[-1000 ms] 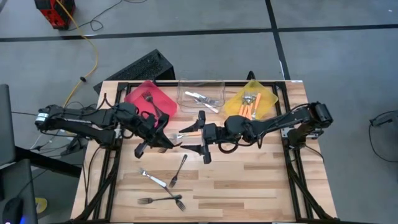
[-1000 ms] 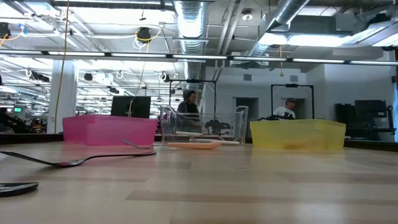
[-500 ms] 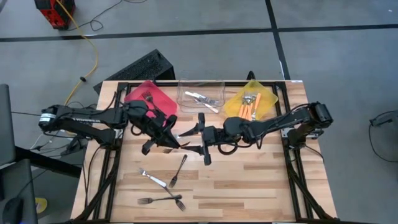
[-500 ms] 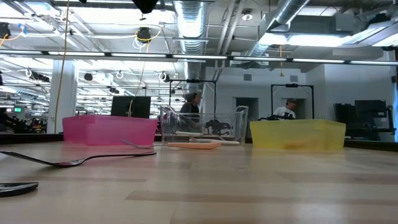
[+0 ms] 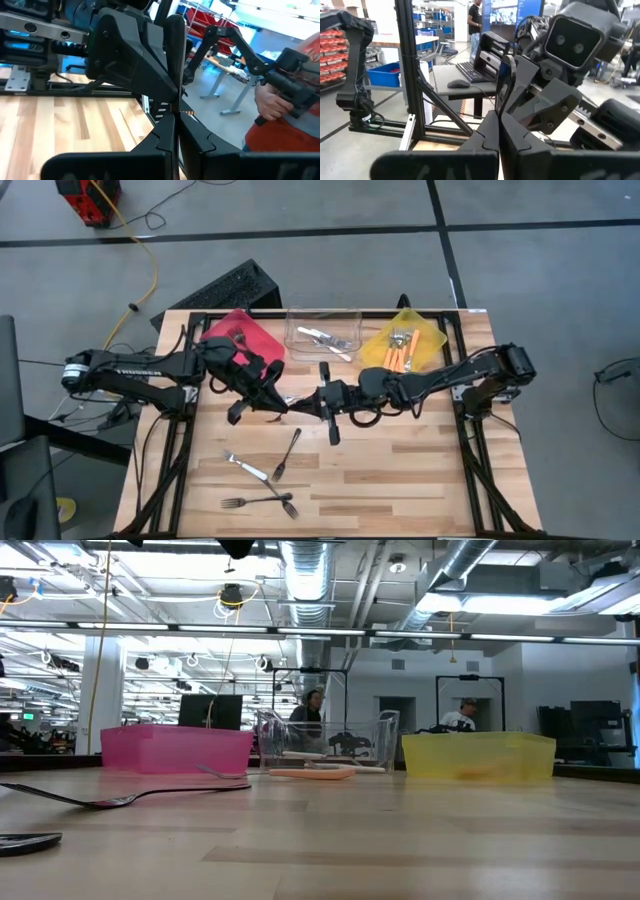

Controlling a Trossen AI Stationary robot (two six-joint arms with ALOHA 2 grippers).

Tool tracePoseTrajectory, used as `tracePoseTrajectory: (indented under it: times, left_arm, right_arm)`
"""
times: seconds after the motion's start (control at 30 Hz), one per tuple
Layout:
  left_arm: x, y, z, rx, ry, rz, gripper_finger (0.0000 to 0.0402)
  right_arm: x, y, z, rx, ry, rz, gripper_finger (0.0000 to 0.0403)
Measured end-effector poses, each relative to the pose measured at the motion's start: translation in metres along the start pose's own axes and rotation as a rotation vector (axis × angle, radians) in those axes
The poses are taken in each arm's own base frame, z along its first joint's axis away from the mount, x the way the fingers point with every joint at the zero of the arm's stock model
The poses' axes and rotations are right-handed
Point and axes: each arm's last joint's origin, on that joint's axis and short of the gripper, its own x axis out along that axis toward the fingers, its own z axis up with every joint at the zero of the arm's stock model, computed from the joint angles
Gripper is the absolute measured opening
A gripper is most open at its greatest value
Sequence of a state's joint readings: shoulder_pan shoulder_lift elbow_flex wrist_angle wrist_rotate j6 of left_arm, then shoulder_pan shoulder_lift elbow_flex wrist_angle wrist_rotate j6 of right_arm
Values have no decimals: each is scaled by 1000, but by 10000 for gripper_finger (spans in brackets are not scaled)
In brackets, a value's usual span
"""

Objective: Sort silverware by color (type)
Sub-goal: Put the black fork into the pink bin

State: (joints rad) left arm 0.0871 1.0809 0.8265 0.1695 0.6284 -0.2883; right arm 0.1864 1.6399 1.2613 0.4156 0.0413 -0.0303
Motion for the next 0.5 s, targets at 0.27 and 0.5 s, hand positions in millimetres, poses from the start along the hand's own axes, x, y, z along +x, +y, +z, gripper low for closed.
tracePoseTrajectory:
  times: [0.27, 0.5]
  left_arm:
    - [-5, 10, -7, -102, 52, 115, 34]
    - [-5, 12, -9, -117, 69, 145, 126]
  right_arm:
    - [0, -1, -5, 21, 43, -16, 16]
    - [0, -3, -8, 54, 64, -18, 16]
